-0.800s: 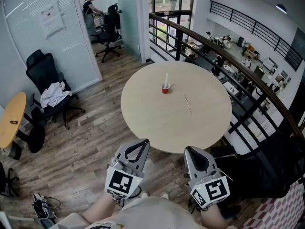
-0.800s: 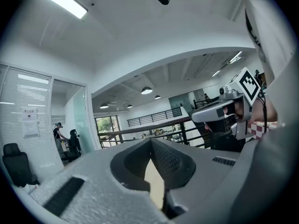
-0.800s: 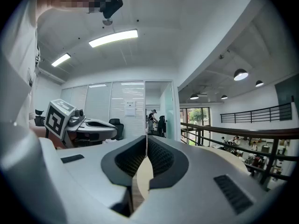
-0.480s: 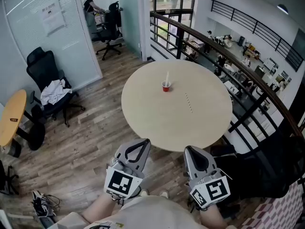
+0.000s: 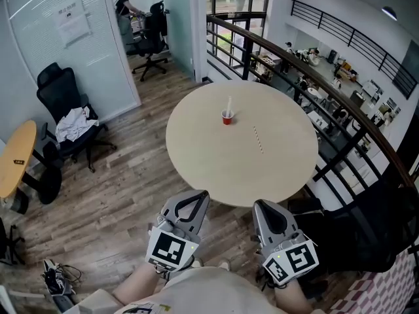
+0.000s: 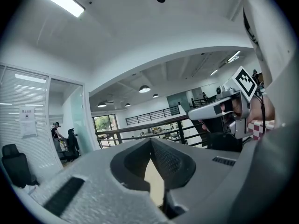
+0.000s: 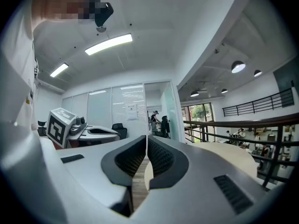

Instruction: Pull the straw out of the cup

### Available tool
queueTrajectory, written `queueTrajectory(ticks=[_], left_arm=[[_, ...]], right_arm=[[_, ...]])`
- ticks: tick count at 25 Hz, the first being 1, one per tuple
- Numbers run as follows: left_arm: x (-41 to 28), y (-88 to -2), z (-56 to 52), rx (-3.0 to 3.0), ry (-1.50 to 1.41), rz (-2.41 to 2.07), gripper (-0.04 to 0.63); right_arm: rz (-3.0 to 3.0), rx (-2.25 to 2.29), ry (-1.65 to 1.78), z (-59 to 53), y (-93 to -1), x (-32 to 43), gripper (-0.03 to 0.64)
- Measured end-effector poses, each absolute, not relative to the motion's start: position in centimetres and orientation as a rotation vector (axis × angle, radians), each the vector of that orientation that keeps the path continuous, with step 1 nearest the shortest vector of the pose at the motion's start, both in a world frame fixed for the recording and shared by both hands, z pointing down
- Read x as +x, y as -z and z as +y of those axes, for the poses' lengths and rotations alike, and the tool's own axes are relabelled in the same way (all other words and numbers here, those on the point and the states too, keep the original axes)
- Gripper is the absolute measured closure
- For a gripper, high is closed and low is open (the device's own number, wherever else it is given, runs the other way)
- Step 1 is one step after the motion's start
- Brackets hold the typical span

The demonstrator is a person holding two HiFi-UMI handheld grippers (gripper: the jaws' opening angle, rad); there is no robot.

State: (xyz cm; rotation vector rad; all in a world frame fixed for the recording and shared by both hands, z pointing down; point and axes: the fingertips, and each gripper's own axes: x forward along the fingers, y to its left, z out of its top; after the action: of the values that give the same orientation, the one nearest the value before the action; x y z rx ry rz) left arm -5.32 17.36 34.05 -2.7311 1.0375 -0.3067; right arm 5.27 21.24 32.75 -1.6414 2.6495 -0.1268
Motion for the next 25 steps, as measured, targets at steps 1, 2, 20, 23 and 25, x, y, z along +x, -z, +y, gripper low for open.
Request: queueTrajectory(ticks=[1,2,20,23,25], left_arm=[[-5.0,-34.2,17.4,-2.735,0.311,1.036,0.583],[-4.8,-34.3,17.5,-2.734,0.314,1.030,0.583],[-1.9,-35.8,18.2,-2.722,0.389,1.073,0.583],[-2.0,-35.6,18.5,-2.710,0.381,1.094,0.583],[-2.0,-35.4,18.7,-2.706,0.376,1.103,0.583]], right_arm=[[2.647,-1.640,0.140,21.3,-33.0,5.5,0.588],[2.646,-1.642,0.148,21.3,-33.2,5.8,0.588],[2.682,-1.660,0.066,21.3,-33.9,10.5,0.588],[2.685,-1.658,0.041,21.4,-33.5,11.1,0.588],[2.688,-1.649,0.031,21.6,-33.3,11.3,0.588]])
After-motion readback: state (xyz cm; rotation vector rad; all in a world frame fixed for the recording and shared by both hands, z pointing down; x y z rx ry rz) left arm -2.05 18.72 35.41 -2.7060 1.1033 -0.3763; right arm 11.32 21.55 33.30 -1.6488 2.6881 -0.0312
